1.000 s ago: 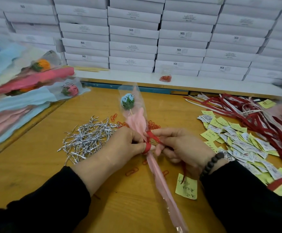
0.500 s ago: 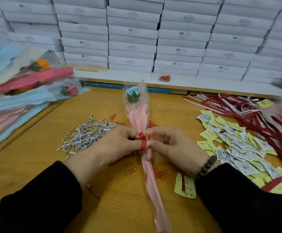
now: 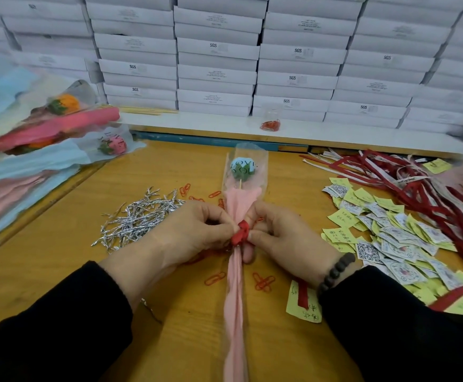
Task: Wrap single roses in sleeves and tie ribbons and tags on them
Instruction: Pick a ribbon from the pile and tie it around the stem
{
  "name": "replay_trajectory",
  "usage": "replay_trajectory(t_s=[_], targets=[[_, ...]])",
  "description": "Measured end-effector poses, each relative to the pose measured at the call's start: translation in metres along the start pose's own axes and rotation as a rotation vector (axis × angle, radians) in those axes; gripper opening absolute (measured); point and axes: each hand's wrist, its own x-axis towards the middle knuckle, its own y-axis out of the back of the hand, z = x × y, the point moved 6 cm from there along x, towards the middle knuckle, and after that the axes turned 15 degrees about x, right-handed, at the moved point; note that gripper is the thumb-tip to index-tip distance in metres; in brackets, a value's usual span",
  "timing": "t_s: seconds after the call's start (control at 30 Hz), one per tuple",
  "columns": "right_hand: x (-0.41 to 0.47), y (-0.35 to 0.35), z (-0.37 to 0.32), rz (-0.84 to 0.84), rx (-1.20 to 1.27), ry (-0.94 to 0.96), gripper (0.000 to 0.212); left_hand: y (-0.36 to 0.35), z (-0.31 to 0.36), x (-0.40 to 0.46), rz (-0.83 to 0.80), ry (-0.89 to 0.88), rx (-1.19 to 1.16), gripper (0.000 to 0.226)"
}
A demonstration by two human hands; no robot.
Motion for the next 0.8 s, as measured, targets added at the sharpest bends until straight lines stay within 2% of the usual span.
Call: replay_trajectory(t_s=[0.17, 0.3, 0.47, 0.7, 0.8], targets=[[-0.0004, 0.0015, -0.0043, 0.022, 0.022, 0.009, 0.011, 0.0027, 0.0029, 0.0009, 0.063, -0.022, 0.124, 0.001], [-0.0009, -0.0005, -0.0056, 0.025, 0.038, 0.026, 0.013, 0.0017, 0.0056, 0.0008, 0.078, -0.034, 0.162, 0.003], [-0.0006, 0.0003, -0.0047, 0.064, 0.118, 0.025, 0.015, -0.0004, 0.0042, 0.0, 0.076, -0.015, 0.068, 0.011], [0.0001, 0.0008, -0.0027, 0.136, 0.047, 0.046, 0.023, -0.0055, 0.0009, 0.0006, 0.032, 0.012, -0.023, 0.014], [0.0006, 0.0025, -0.0004, 0.152, 0.058, 0.035, 0.019, -0.0043, -0.0021, 0.0011, 0.045, 0.045, -0.047, 0.017]])
